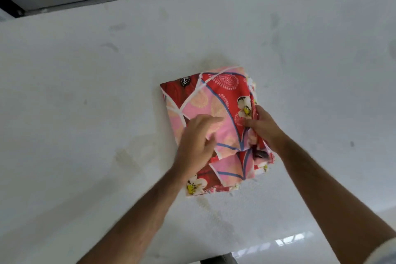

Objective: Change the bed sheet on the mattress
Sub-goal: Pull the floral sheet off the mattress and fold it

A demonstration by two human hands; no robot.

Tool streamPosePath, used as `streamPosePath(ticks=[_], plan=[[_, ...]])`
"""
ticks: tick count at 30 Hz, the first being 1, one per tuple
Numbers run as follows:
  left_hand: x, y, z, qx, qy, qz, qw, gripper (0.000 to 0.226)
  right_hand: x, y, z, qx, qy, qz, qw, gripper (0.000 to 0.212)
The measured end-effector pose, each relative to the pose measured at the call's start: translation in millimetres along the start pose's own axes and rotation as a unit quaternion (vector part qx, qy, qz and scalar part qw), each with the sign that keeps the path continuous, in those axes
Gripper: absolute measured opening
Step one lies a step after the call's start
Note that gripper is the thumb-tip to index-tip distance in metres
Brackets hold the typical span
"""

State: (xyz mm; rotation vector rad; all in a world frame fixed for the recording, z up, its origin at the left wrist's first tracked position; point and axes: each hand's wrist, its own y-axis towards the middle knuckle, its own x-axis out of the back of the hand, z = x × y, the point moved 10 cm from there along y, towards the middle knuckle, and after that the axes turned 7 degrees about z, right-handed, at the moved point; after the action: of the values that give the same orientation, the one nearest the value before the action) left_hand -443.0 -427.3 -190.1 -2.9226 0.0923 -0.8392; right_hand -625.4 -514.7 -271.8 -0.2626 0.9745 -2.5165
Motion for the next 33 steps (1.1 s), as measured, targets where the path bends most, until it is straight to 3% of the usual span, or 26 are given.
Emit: streamPosePath(ticks=[2, 4, 7, 10, 11, 13, 14, 15, 16, 18, 19, 22, 25, 26, 28, 30, 33], plan=[[10.4, -8.6, 36.2, 0.074, 0.142, -0.051, 0.986, 0.053, 11.9, 4.6, -17.1, -0.015, -0.077, -0.035, 0.996, 0.041], [12.6, -21.0, 78.5, 0.209, 0.152, -0.044, 0.965, 0.083, 27.8, 1.4, -28.7, -0.035, -0.128, -0.093, 0.987, 0.042], [14.2, -36.2, 121.0, 0.353, 0.002, -0.081, 0.932, 0.116, 51.8, -20.2, -24.7, -0.017, -0.212, -0.219, 0.952, 0.046], [2.9, -36.9, 146.9, 0.392, -0.172, -0.109, 0.897, 0.104, 43.5, -44.7, 9.4, 0.142, -0.359, -0.286, 0.877, 0.054], [-2.9, -35.6, 150.4, 0.394, -0.232, -0.112, 0.882, 0.091, 21.9, -48.1, 23.1, 0.210, -0.416, -0.252, 0.848, 0.057], [-5.9, -32.6, 153.0, 0.387, -0.299, -0.118, 0.864, 0.054, -42.6, -45.7, 31.8, 0.312, -0.560, -0.091, 0.762, 0.063], [-3.0, -31.6, 151.4, 0.388, -0.312, -0.124, 0.858, 0.038, -68.1, -43.3, 23.1, 0.330, -0.609, -0.018, 0.721, 0.064], [-2.9, -29.4, 149.3, 0.390, -0.335, -0.117, 0.850, 0.027, -77.3, -34.3, 8.4, 0.316, -0.628, 0.019, 0.711, 0.063], [-7.0, -26.9, 145.7, 0.391, -0.362, -0.094, 0.841, 0.025, -71.2, -22.3, -5.2, 0.266, -0.605, 0.023, 0.750, 0.063], [-17.1, -18.6, 131.5, 0.366, -0.396, -0.031, 0.842, 0.041, -36.6, -4.2, -36.0, 0.144, -0.491, -0.035, 0.859, 0.066], [-22.4, -15.3, 122.7, 0.348, -0.403, -0.010, 0.846, 0.043, -24.4, -2.5, -48.1, 0.111, -0.451, -0.064, 0.884, 0.067], [-28.0, -12.4, 96.9, 0.306, -0.419, -0.014, 0.855, 0.038, -20.1, -14.2, -51.9, 0.092, -0.432, -0.089, 0.893, 0.071], [-26.7, -13.4, 67.0, 0.278, -0.429, -0.028, 0.859, 0.035, -16.7, -25.7, -60.7, 0.060, -0.376, -0.039, 0.924, 0.079], [-26.2, -14.7, 52.6, 0.268, -0.428, -0.020, 0.863, 0.034, -12.7, -36.7, -55.9, 0.052, -0.314, -0.016, 0.948, 0.076], [-23.9, -21.2, 10.8, 0.248, -0.430, 0.007, 0.868, 0.033, -5.5, -71.5, -40.5, 0.042, -0.141, 0.013, 0.989, 0.048], [-16.0, -30.5, -35.6, 0.227, -0.438, 0.029, 0.869, 0.030, -4.3, -114.9, -26.9, 0.010, -0.026, 0.026, 0.999, 0.026], [8.1, -60.9, -117.0, 0.218, -0.453, 0.078, 0.861, 0.016, 1.2, -193.1, -8.0, 0.037, 0.125, 0.002, 0.991, 0.037]])
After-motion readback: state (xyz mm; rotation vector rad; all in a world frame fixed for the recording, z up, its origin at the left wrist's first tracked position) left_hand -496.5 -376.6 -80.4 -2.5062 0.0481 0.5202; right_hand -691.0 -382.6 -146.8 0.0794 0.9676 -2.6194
